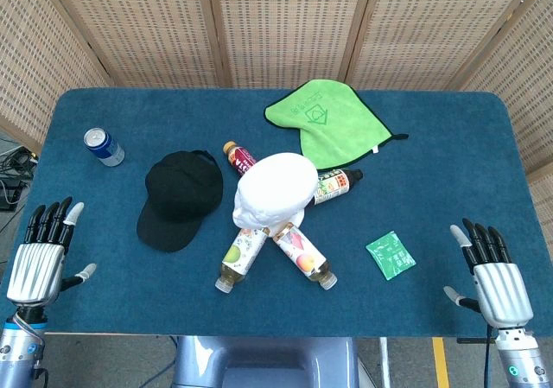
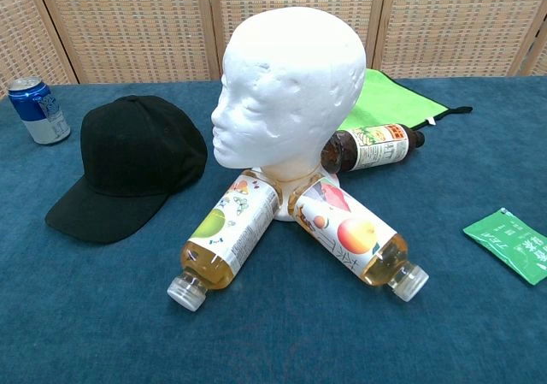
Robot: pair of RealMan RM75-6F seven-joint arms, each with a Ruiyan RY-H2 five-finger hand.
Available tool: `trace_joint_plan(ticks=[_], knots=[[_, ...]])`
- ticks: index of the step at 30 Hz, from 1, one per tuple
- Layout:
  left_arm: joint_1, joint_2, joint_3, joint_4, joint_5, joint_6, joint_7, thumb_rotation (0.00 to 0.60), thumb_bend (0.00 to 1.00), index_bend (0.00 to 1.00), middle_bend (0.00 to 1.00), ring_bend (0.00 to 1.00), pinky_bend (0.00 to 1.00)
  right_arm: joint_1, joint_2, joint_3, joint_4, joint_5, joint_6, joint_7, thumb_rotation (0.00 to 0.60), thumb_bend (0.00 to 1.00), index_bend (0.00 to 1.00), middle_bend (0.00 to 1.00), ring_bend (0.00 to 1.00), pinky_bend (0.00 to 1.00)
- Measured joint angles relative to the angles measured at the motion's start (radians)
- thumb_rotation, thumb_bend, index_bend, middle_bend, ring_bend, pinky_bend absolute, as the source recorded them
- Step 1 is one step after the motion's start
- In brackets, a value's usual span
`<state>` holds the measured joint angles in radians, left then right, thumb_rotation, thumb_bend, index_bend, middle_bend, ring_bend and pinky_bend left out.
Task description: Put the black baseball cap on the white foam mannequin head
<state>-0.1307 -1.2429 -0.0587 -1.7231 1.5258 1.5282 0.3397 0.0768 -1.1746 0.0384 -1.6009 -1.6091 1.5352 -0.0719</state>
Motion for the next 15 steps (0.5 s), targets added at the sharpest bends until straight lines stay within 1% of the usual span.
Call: trace_joint_plan(ticks=[9, 15], knots=[[0.001, 0.007, 0.002, -0.019, -0.008, -0.003, 0.024, 0.6, 0.0, 0.0, 0.0, 0.0, 0.0, -0.003, 0.006, -0.002, -0.005, 0.0, 0.004, 0.008, 0.6, 0.08, 0.04, 0.0, 0.0, 0.0], [-0.002, 0.002, 0.0, -0.013, -0.005, -0.004, 0.026, 0.6, 0.0, 0.0, 0.0, 0.0, 0.0, -0.003, 0.007, 0.002, -0.007, 0.003, 0.006, 0.008, 0.6, 0.08, 0.04, 0.0, 0.0, 0.0]])
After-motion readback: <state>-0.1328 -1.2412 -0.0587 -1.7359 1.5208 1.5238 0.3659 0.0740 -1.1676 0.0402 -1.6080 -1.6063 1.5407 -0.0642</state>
